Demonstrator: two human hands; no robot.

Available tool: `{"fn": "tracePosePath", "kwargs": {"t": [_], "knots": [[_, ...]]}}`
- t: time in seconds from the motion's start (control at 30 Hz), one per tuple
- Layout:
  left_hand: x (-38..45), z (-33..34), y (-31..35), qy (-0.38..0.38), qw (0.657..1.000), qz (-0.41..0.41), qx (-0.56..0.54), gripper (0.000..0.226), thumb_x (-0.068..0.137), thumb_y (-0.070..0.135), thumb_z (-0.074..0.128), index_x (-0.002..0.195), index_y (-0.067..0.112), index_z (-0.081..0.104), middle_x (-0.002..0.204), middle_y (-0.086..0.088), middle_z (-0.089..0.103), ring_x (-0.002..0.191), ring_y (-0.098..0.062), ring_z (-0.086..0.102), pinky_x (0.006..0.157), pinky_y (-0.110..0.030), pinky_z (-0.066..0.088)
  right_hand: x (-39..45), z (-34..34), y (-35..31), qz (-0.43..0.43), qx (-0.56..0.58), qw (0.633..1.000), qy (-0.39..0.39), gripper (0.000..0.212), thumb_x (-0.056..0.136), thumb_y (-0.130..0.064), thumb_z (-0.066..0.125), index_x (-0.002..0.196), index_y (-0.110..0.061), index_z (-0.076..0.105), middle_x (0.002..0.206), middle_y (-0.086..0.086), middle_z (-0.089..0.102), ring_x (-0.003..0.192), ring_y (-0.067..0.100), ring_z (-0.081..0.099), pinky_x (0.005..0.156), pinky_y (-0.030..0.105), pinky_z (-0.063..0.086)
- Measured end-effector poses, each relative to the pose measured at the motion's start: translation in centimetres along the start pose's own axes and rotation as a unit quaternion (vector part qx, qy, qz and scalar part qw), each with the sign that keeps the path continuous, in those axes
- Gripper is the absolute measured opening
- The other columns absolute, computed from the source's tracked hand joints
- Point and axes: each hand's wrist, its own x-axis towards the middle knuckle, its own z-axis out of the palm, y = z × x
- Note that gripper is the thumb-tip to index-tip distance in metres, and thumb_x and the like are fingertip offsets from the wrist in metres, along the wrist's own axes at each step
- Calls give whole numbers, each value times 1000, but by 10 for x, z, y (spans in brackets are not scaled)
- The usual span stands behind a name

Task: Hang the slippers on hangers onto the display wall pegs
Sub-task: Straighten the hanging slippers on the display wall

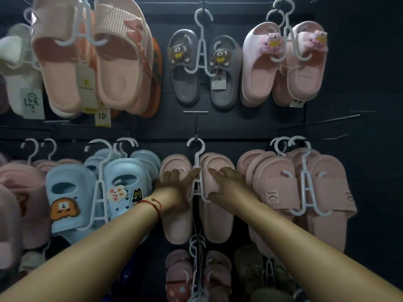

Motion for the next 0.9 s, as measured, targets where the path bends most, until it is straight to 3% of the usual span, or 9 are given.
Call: {"fn": "tracePosePath", "kwargs": {"t": [0.17, 0.27, 0.37, 0.47, 0.57, 0.7, 0.8, 0.9], "knots": [[-6, -1, -6, -20, 994, 19, -110, 109, 74, 48, 65, 153, 55, -9, 150, -11, 19, 144, -34, 15, 118, -45, 27, -9, 0, -7, 15, 113, 993, 41, 77, 84, -27, 69, 154, -30, 35, 162, 6, 23, 150, 22, 16, 118, 27, 15], [-13, 5, -10, 64, 981, 32, -181, 99, 74, 48, 63, 157, 48, 10, 156, -14, 18, 148, -31, 12, 122, -37, 18, -11, 8, -6, 40, 208, 972, 104, 75, 80, -20, 71, 150, -24, 44, 160, 7, 27, 150, 20, 19, 118, 28, 19], [-19, 12, -8, 163, 947, 10, -278, 95, 77, 46, 67, 159, 34, 20, 160, -16, 17, 150, -30, 13, 122, -39, 16, -11, 18, -4, 104, 310, 927, 181, 74, 74, -23, 76, 142, -16, 48, 136, 0, 45, 133, 19, 42, 106, 26, 35], [-21, 17, -4, 198, 893, -50, -401, 99, 80, 36, 77, 159, 28, 18, 159, -11, 21, 147, -28, 22, 119, -34, 23, -6, 24, -7, 186, 430, 867, 170, 114, 52, -51, 77, 151, -17, 34, 144, 2, 47, 133, 22, 48, 106, 41, 47], [-20, 24, -2, 205, 862, -71, -458, 112, 68, 53, 75, 159, 27, 15, 159, -8, 27, 147, -26, 26, 115, -32, 25, 3, 36, -5, 219, 481, 834, 157, 134, 42, -56, 81, 156, -16, 22, 153, 6, 40, 136, 25, 46, 105, 46, 49], [-17, 31, 6, 183, 889, -103, -408, 105, 79, 51, 77, 160, 28, 13, 158, -14, 19, 147, -31, 24, 117, -39, 28, 5, 47, -12, 233, 436, 848, 190, 102, 72, -36, 86, 154, -13, 29, 153, 5, 40, 138, 25, 44, 111, 44, 42], [-14, 36, 10, 183, 906, -107, -366, 93, 84, 53, 71, 158, 26, 23, 160, -17, 13, 149, -35, 20, 119, -39, 26, 8, 58, -15, 232, 369, 876, 205, 95, 76, -45, 81, 151, -16, 31, 152, 7, 40, 136, 26, 44, 110, 44, 41], [-11, 42, 10, 167, 925, -117, -320, 85, 89, 58, 63, 158, 27, 25, 163, -20, 4, 151, -37, 12, 121, -38, 19, 9, 65, -17, 222, 325, 898, 196, 99, 81, -51, 75, 156, -16, 21, 160, 9, 29, 144, 26, 32, 117, 39, 30]]}}
